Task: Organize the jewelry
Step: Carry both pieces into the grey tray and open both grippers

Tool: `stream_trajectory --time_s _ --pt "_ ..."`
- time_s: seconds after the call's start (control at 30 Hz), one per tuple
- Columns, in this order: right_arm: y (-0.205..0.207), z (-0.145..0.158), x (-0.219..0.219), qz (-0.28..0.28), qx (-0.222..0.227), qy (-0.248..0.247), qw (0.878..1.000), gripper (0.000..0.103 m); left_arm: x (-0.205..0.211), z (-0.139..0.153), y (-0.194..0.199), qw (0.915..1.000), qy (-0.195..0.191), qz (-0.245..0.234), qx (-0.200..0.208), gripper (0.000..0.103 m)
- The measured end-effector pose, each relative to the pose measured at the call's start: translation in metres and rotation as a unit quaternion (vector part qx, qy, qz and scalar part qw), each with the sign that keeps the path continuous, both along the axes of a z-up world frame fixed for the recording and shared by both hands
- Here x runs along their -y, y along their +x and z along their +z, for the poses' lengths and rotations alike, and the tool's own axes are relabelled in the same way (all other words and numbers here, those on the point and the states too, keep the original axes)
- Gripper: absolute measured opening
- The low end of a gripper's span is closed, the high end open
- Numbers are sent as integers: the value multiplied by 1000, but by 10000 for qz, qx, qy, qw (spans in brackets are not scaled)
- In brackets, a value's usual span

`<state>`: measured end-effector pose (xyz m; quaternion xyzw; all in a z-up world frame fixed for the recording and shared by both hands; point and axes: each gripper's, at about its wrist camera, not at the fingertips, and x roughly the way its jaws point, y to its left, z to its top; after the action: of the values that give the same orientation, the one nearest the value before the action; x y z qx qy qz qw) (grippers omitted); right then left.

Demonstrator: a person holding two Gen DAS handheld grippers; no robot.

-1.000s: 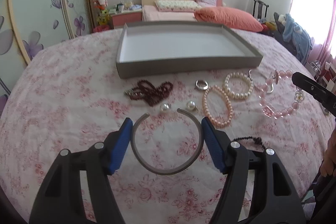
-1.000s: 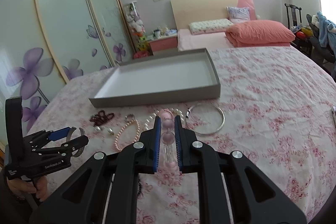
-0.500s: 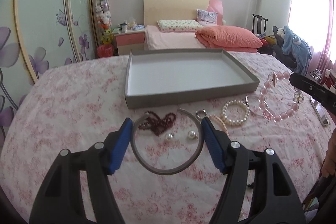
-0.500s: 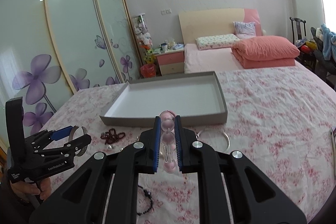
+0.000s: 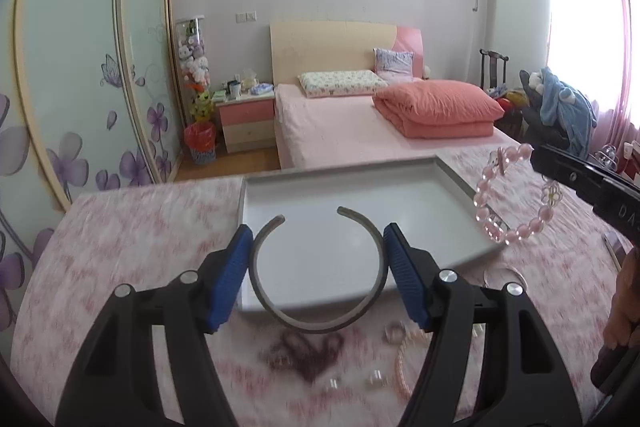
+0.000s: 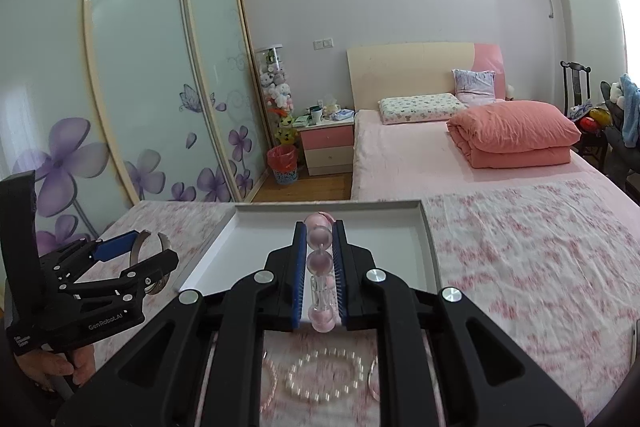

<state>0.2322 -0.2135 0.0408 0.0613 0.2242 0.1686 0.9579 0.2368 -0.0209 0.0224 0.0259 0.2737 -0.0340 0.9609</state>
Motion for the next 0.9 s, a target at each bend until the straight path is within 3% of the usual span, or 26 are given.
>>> stream_trajectory --time_s 0.2,0.43,0.9 --pt "36 0 -9 -72 -36 63 9999 14 1 2 36 9998 -70 129 108 66" --pt "78 -22 -18 -155 -418 88 9990 14 6 -21 79 9993 -176 254 -197 66" --pt "122 -60 -28 -182 -1032 131 9944 14 2 -59 114 9973 -107 515 -512 66"
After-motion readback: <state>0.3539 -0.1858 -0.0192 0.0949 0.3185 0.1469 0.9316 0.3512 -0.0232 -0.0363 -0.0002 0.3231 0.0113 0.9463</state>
